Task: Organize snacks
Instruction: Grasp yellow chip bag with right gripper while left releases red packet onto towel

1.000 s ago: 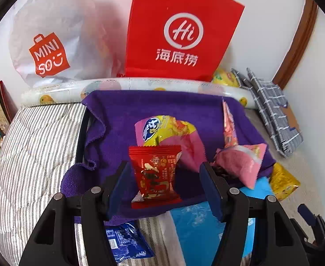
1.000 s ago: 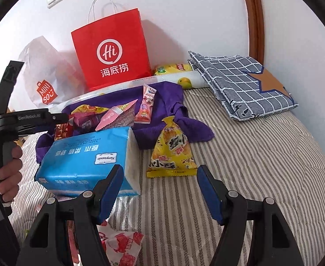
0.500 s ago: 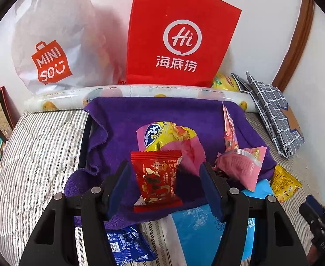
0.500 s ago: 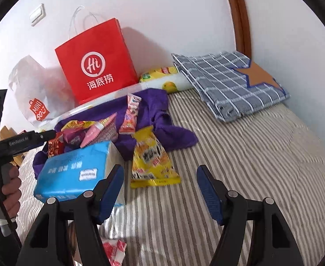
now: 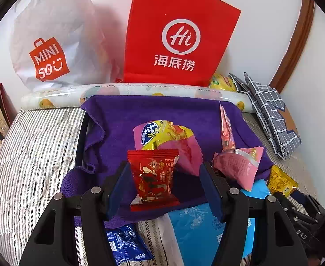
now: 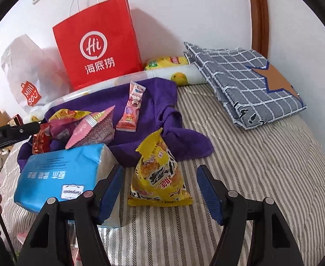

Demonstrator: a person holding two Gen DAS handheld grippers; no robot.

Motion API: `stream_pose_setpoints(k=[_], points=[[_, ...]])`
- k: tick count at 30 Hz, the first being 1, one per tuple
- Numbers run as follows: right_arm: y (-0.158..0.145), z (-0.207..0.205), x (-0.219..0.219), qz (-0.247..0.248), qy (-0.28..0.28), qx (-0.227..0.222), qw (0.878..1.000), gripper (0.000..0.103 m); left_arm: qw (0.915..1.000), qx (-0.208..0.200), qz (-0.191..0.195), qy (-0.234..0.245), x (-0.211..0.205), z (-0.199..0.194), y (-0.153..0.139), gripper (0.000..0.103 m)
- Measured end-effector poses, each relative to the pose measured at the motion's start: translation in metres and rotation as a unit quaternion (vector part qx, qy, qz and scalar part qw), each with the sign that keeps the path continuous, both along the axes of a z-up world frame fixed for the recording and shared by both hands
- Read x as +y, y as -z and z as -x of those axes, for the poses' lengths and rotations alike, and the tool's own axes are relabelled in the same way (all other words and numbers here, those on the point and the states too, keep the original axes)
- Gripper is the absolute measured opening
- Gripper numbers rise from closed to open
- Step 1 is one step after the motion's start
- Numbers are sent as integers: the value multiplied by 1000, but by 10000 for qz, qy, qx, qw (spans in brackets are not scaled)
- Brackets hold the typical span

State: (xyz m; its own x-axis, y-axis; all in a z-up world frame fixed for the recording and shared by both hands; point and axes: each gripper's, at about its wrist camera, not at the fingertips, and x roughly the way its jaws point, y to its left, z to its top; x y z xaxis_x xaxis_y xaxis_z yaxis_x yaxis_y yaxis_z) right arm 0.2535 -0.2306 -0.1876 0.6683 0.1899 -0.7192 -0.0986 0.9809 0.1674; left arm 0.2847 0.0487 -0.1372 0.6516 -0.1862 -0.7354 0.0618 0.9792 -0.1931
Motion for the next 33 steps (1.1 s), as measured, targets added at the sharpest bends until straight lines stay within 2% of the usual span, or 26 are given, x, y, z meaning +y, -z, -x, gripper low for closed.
stream_pose_setpoints(k=[5, 6, 7, 11, 17, 24, 29, 33], points=[[7, -5, 3, -61, -77, 111, 9999, 64, 10000, 2, 51, -23, 2, -1, 0, 64], [6, -4, 2, -83, -85, 85, 9999, 50, 10000, 12, 61, -27, 3, -1, 1, 64], [6, -3, 2, -95, -120, 77, 9999, 42, 10000, 27, 65, -30, 3, -1, 2, 64], [1, 2, 0, -139, -156, 6, 9998, 40, 10000, 67, 55, -41, 3, -3, 4, 64], [-29, 25, -4, -64, -98, -300, 9995, 39, 9999, 7, 160, 1, 3, 0, 1, 64], [-62, 66, -8, -12, -137, -417, 9990, 39, 9989, 21, 339, 312, 0, 5, -8, 64], [-72, 96, -6, 152, -156, -450, 9987, 39, 9976, 137, 587, 354, 6, 30, -12, 64], [-67, 112, -6, 64, -94, -407, 9991, 39, 9981, 313, 342, 406, 11, 62, -10, 64]])
